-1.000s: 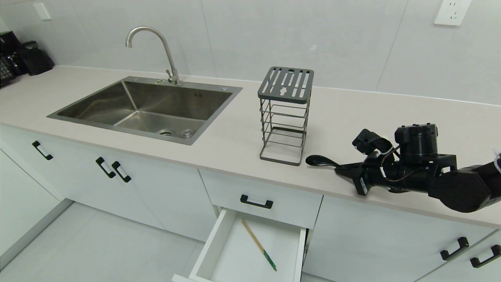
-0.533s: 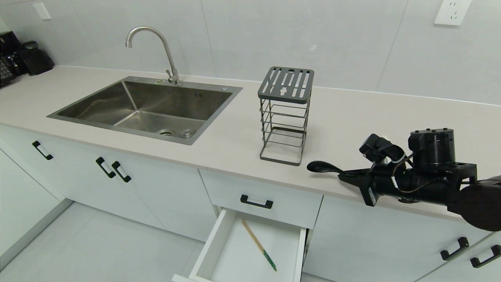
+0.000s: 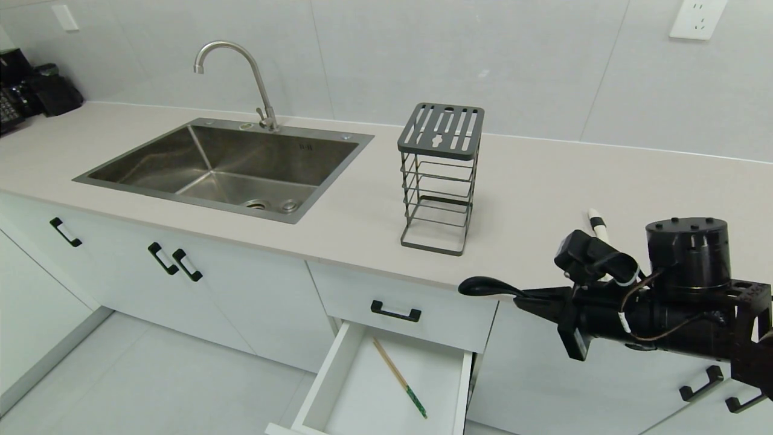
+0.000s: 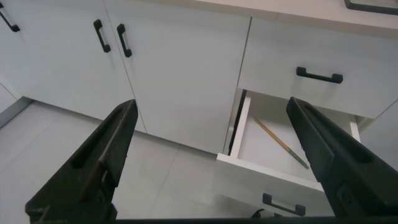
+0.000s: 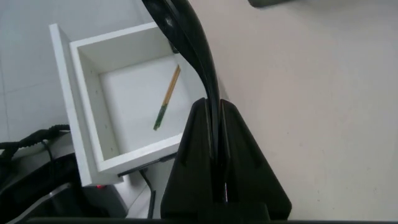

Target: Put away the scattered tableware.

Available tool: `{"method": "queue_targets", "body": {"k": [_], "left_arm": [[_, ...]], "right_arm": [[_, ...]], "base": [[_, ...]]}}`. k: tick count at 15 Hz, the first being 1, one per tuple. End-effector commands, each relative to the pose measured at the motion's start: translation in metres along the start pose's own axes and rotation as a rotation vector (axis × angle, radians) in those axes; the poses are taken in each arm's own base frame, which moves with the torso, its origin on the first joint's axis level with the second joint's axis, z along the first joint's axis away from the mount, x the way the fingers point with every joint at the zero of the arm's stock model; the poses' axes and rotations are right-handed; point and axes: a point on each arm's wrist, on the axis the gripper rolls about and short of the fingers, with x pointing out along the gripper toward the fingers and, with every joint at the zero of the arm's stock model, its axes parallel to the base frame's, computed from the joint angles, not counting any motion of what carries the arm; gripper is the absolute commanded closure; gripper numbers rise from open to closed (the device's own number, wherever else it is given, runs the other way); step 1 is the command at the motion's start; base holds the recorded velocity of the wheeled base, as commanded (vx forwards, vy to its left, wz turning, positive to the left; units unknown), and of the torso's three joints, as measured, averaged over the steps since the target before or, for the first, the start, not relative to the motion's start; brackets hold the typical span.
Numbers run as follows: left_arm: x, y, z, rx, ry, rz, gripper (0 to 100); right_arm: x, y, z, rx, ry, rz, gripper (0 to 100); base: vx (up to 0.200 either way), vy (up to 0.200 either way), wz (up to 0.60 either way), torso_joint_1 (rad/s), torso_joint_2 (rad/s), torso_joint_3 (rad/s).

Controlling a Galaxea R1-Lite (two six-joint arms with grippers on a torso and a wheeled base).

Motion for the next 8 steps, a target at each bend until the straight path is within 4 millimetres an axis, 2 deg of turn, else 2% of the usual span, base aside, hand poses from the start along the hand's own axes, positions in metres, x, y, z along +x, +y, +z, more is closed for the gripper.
{"method": "queue_targets", "body": {"k": [1,6,8], "left_arm": [[0.0,0.0,0.0,-0.001,0.0,0.001,0],[0.0,0.0,0.0,-0.001,0.0,0.001,0],[0.0,0.0,0.0,-0.001,0.0,0.001,0]], "right_arm": [[0.003,0.018,0.009,-0.016,-0.023,0.051,100],[0.011,0.034,0.015,-0.017,-0.029,0.089,100],[0.015,0.051,0.025,-0.015,-0.062,0.139,100]], "base": [[0.0,0.0,0.0,0.0,0.0,0.0],[0.0,0.0,0.0,0.0,0.0,0.0],[0.0,0.0,0.0,0.0,0.0,0.0]]}}
